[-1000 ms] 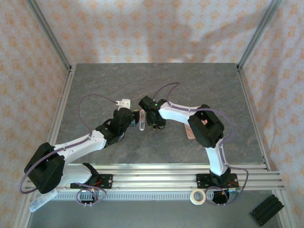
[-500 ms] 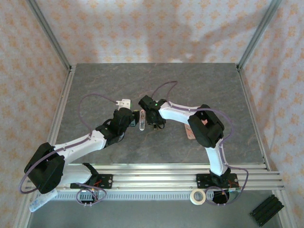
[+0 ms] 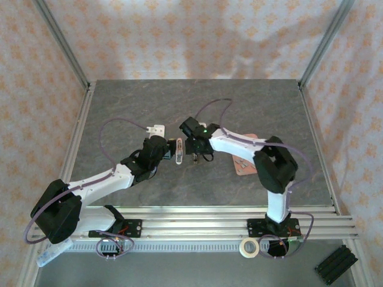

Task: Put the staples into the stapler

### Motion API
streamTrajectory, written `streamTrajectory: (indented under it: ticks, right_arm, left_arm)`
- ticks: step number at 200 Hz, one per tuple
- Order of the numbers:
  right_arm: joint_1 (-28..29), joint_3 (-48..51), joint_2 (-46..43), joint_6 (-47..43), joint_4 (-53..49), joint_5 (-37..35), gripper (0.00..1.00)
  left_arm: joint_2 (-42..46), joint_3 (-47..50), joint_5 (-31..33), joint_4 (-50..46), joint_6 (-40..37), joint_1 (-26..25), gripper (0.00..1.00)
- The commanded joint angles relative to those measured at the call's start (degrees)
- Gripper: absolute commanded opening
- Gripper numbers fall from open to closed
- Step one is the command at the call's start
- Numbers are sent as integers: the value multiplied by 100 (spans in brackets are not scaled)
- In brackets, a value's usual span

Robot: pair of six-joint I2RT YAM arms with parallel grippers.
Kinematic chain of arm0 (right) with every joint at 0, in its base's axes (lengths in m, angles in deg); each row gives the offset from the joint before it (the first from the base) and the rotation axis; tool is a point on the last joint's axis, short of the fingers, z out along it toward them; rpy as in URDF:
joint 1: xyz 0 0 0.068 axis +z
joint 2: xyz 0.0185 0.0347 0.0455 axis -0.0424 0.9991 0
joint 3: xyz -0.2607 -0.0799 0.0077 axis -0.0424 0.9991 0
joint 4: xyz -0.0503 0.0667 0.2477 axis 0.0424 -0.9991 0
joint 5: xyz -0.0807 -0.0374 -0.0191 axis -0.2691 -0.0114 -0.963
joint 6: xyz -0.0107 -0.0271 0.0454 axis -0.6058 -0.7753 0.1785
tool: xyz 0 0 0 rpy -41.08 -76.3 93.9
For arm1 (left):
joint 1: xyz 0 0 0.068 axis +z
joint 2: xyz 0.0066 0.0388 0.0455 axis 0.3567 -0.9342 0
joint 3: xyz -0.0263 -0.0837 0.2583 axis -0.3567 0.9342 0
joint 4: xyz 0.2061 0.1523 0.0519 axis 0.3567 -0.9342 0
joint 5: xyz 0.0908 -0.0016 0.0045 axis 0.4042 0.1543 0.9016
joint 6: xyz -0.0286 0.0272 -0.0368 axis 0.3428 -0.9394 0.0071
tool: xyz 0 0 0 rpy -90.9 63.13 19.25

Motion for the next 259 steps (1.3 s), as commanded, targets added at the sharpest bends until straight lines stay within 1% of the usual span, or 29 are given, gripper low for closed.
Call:
streamTrajectory:
  ticks: [1,32,51,68,80,110,134,160,209,233,259]
  right_arm:
    - [-291,273,-520,-56,-499,-184,65]
    - [-1092,840,-1017,-88,-748,-15,72]
    - [-1538,1127,-1152,-169,-754,16,75]
    - [-1823,1325,-1159,-205,-572,239,75]
    - [-1902,1409,-1108,-237,-438,307,75]
    - [-1917,1368,-789,-263,-307,375,74]
    - [-1906,1392,-616,-231,-80,696,70]
    - [-1857,1388,-581,-148,157,1093,67]
    - [-1428,1005,-373,75,408,1489,67]
    - [-1233,809,-294,165,483,1567,67]
    - [-1226,686,-454,92,358,1495,66]
  left_arm:
    - [-68,24,-50,175,44,46,68]
    - [-76,88,-113,308,70,48,68]
    - [-81,88,-126,312,65,41,68]
    - [-82,90,-110,312,70,47,68]
    - [-68,95,-100,301,70,47,68]
    - [-24,149,-83,302,83,48,68]
    - [8,167,-42,286,70,47,68]
    - [25,186,-17,283,70,48,68]
    - [-65,158,-108,355,118,45,68]
    - [-96,121,-141,356,132,53,68]
    - [-103,96,-194,355,107,50,68]
